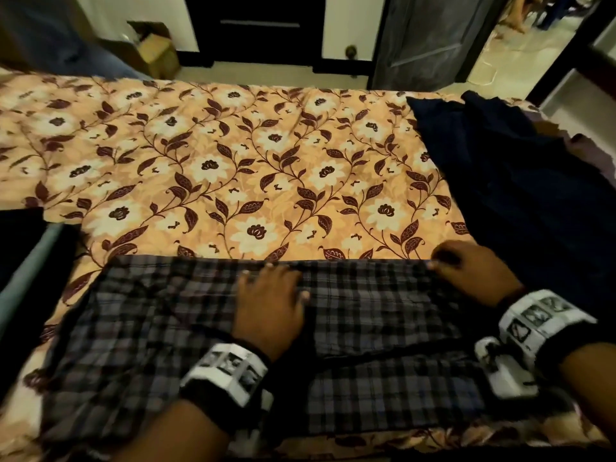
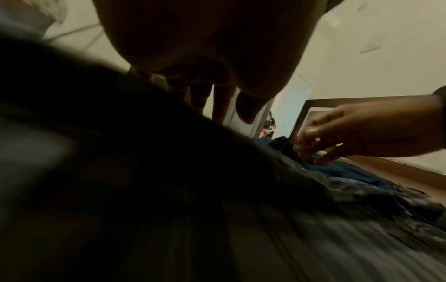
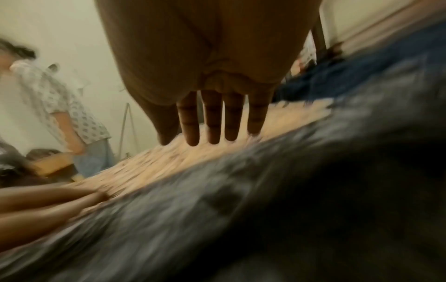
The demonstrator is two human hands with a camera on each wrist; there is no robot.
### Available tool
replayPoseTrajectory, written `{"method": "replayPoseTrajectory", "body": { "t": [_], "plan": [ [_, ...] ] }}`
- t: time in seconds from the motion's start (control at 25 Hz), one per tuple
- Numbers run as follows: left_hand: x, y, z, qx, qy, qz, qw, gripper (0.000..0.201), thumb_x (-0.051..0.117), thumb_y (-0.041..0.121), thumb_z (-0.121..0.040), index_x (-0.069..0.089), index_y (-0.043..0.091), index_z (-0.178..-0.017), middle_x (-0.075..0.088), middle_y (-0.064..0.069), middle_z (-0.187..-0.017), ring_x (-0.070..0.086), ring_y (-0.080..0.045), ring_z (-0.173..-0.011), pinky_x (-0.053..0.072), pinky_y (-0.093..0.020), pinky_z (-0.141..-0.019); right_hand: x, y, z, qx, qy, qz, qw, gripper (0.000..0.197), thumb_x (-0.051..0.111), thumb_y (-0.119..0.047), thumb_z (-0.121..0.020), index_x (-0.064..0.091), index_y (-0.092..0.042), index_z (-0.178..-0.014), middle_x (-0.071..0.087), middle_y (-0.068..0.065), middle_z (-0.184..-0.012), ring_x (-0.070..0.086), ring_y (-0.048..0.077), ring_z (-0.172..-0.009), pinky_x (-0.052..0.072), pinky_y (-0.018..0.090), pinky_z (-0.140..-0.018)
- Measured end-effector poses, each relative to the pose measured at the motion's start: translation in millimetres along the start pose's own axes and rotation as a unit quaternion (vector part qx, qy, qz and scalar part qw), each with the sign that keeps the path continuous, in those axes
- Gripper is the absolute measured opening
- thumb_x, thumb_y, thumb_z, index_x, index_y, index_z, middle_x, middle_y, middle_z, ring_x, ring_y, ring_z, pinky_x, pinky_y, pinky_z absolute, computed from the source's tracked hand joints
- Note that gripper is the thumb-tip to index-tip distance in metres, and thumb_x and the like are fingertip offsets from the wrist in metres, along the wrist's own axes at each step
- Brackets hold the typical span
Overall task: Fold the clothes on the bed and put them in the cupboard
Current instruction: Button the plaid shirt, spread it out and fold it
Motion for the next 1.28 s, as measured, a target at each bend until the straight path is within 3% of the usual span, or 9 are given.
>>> {"method": "replayPoseTrajectory", "body": {
  "t": [0.08, 0.16, 0.28, 0.48, 0.64, 0.84, 1.08, 1.2, 1.28],
  "plan": [
    [31.1, 28.4, 18.7, -0.067, -0.088, 0.038, 0.993, 0.07, 0.014, 0.067, -0.093, 0.023, 0.03, -0.152, 0.011, 0.002, -0.163, 0.004, -0.02, -0.15, -0.01, -0.051, -0.116, 52.7, -55.2, 38.0, -0.065, -0.055, -0.088, 0.993, 0.04, 0.057, -0.045, -0.091, 0.06, -0.02, -0.122, 0.056, -0.002, -0.128, 0.052, 0.019, -0.118, 0.039, 0.034, -0.1],
    [57.3, 31.5, 30.8, -0.132, -0.105, 0.049, 0.985, 0.098, -0.012, 0.075, -0.07, 0.001, 0.029, -0.155, -0.01, 0.002, -0.163, -0.014, -0.02, -0.149, -0.029, -0.047, -0.106, 104.8, -78.3, 58.5, -0.066, -0.127, -0.008, 0.99, 0.082, 0.026, -0.079, -0.082, 0.025, -0.032, -0.15, 0.016, -0.009, -0.157, 0.019, 0.018, -0.144, 0.013, 0.04, -0.116],
    [55.6, 6.5, 36.3, -0.189, -0.109, 0.046, 0.975, 0.098, -0.011, 0.078, -0.069, -0.007, 0.028, -0.154, -0.018, 0.002, -0.162, -0.021, -0.023, -0.148, -0.047, -0.045, -0.085, 132.3, -66.1, 57.1, -0.036, -0.122, 0.084, 0.988, 0.103, -0.031, -0.089, -0.044, -0.028, -0.043, -0.136, -0.029, -0.014, -0.147, -0.012, 0.017, -0.147, -0.009, 0.046, -0.116],
    [-6.9, -110.1, 30.2, -0.401, 0.011, 0.079, 0.913, 0.086, 0.025, 0.066, -0.094, -0.01, 0.017, -0.154, -0.012, -0.005, -0.163, -0.014, -0.03, -0.149, -0.009, -0.068, -0.112, 124.4, -72.4, 56.2, -0.048, -0.153, 0.145, 0.976, 0.102, -0.033, -0.089, -0.038, -0.032, -0.049, -0.132, -0.028, -0.013, -0.153, -0.015, 0.016, -0.146, -0.009, 0.055, -0.114],
    [-2.3, -54.4, 7.8, -0.162, 0.006, 0.001, 0.987, 0.067, 0.02, 0.054, -0.1, -0.004, 0.025, -0.155, -0.006, 0.005, -0.163, -0.007, -0.025, -0.15, -0.024, -0.059, -0.106, 133.8, -133.7, 42.7, -0.086, -0.156, 0.121, 0.977, 0.111, -0.034, -0.086, -0.045, -0.01, -0.048, -0.146, -0.021, -0.016, -0.155, -0.015, 0.018, -0.147, -0.013, 0.058, -0.111],
    [33.2, -74.0, 3.3, -0.246, -0.073, 0.047, 0.965, 0.091, 0.018, 0.081, -0.085, -0.011, 0.03, -0.154, -0.015, 0.012, -0.161, -0.013, -0.02, -0.149, -0.015, -0.066, -0.109, 145.5, -146.8, 0.9, -0.068, -0.146, 0.097, 0.982, 0.067, 0.011, -0.07, -0.091, -0.012, -0.042, -0.148, -0.02, -0.019, -0.155, -0.016, 0.015, -0.146, -0.013, 0.058, -0.112],
    [22.3, -90.1, 7.0, -0.298, -0.02, 0.046, 0.953, 0.091, 0.014, 0.077, -0.085, -0.009, 0.025, -0.155, -0.013, 0.003, -0.163, -0.014, -0.03, -0.149, 0.001, -0.064, -0.115, 52.3, 12.9, 2.6, 0.064, -0.063, 0.173, 0.981, 0.11, -0.023, -0.089, -0.058, -0.011, -0.03, -0.149, -0.01, 0.001, -0.16, -0.006, 0.022, -0.148, 0.003, 0.047, -0.12],
    [22.9, -6.2, 4.3, -0.116, 0.115, 0.014, 0.987, 0.062, 0.018, 0.047, -0.099, 0.007, 0.025, -0.156, 0.001, 0.002, -0.162, 0.003, -0.031, -0.15, 0.003, -0.06, -0.114, 78.9, -33.9, 14.0, -0.052, -0.099, 0.162, 0.98, 0.089, -0.021, -0.079, -0.072, -0.006, -0.03, -0.145, -0.006, -0.004, -0.155, -0.003, 0.021, -0.146, -0.008, 0.045, -0.116],
    [44.3, 55.7, 2.8, -0.033, 0.042, 0.05, 0.997, 0.06, 0.009, 0.044, -0.098, 0.003, 0.028, -0.155, 0.0, 0.005, -0.163, -0.001, -0.026, -0.15, -0.003, -0.055, -0.116, 112.4, -59.7, 21.0, -0.096, -0.104, 0.136, 0.981, 0.089, -0.025, -0.08, -0.068, -0.009, -0.037, -0.144, -0.011, -0.01, -0.153, -0.002, 0.023, -0.147, -0.01, 0.049, -0.114]
  ]
}}
Point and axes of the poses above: each hand's wrist, its own z-axis away from the middle knuckle, its own x-axis out of the palm, y = z × x, the point moved 2 cm from there along -z, towards the middle knuckle
